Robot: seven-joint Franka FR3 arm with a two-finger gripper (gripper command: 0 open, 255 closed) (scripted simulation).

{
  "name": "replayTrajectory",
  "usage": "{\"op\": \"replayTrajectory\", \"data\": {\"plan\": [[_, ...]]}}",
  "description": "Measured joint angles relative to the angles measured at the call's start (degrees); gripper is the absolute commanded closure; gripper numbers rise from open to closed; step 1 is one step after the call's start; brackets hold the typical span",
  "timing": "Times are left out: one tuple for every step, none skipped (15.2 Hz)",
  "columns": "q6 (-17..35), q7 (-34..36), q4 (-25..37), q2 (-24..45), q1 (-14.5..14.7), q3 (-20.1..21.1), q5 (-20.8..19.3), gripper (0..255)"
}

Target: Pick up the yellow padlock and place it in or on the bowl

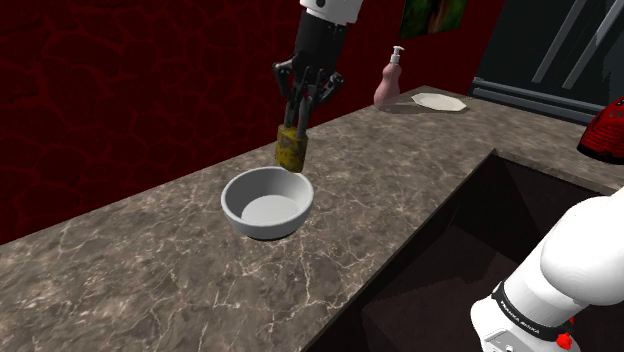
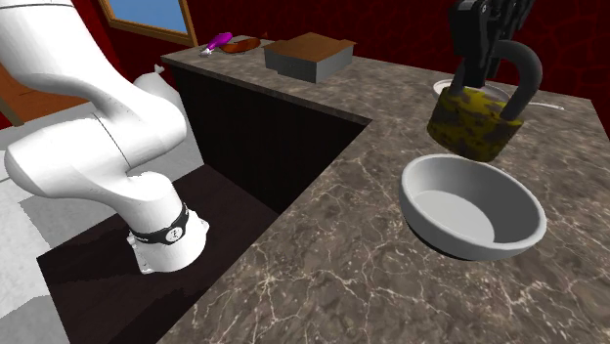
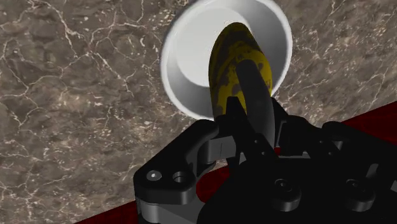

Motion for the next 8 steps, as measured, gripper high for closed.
{"op": "replayTrajectory", "data": {"plan": [[-0.4, 1.6, 2.6, 2.2, 0.0, 1.1, -1.2, 255], [-0.2, 3.7, 5.4, 5.2, 0.3, 2.8, -3.0, 255], [-0.4, 5.4, 8.2, 8.1, 0.5, 3.9, -4.8, 255], [-1.0, 7.4, 11.9, 11.6, 0.9, 5.2, -7.1, 255], [-0.8, 8.8, 13.2, 13.4, 1.4, 5.9, -8.4, 255], [-0.4, 9.3, 13.4, 14.1, 1.7, 6.1, -9.0, 255], [0.1, 9.5, 13.2, 14.5, 1.7, 6.2, -9.2, 255], [0.8, 9.7, 12.8, 14.7, 1.8, 6.3, -9.4, 255]]}}
